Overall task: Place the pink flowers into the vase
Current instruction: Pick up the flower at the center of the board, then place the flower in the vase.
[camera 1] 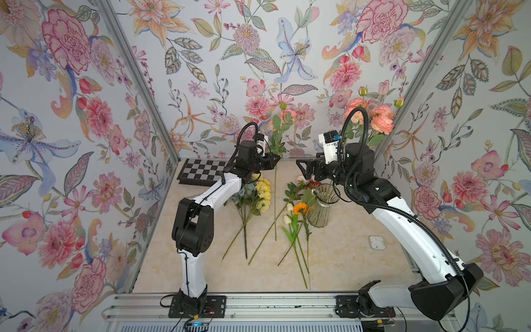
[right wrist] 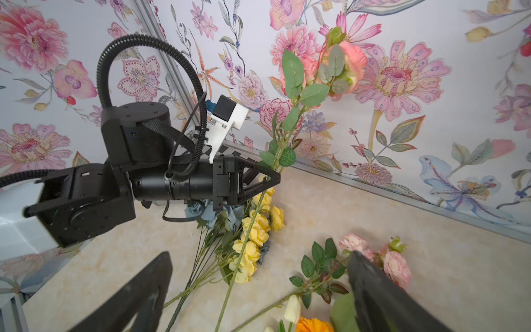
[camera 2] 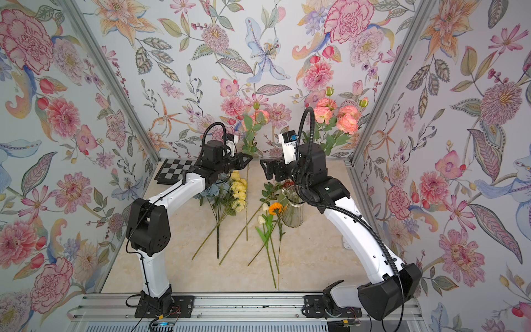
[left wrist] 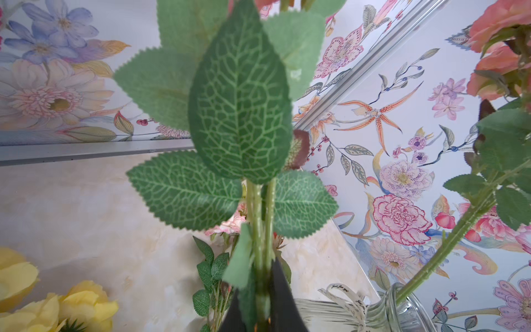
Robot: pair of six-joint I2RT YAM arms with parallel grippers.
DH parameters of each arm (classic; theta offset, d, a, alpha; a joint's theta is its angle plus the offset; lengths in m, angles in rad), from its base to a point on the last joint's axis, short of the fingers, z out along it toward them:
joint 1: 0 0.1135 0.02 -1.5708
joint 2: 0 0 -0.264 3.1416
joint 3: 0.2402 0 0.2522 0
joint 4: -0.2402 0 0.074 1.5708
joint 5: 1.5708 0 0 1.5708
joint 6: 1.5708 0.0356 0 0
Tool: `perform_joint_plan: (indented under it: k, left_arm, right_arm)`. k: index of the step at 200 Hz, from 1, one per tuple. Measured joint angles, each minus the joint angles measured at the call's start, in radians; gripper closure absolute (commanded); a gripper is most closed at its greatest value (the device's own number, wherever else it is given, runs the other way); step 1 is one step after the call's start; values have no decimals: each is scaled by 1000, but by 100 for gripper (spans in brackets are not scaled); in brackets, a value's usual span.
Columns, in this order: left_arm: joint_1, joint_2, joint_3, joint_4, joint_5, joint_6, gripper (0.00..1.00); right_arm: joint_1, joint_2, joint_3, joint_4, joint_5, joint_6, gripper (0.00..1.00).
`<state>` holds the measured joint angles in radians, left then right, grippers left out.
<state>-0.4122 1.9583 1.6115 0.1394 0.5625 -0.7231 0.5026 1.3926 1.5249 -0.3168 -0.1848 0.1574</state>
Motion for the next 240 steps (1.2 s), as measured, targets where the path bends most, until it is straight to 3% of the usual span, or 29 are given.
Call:
perform_joint_plan:
  k: [66, 98, 169, 195, 240]
  left_arm:
    - [25, -140, -280, 248, 37, 2, 98]
    - [26, -219, -338, 327, 37, 21, 98]
    - [26, -311, -400, 402, 38, 88, 97]
    - [26, -319, -435, 418, 45, 98, 97]
    - [28, -330, -451, 423, 62, 124, 96]
  right_arm:
    - [0, 229, 222, 6, -160, 48, 23]
    - [0, 315, 294, 7, -225, 70, 30]
    - [28, 506, 474, 6, -299, 88, 34]
    - [35, 566, 544, 7, -313, 97, 43]
    - [43, 632, 618, 7, -336, 114, 67]
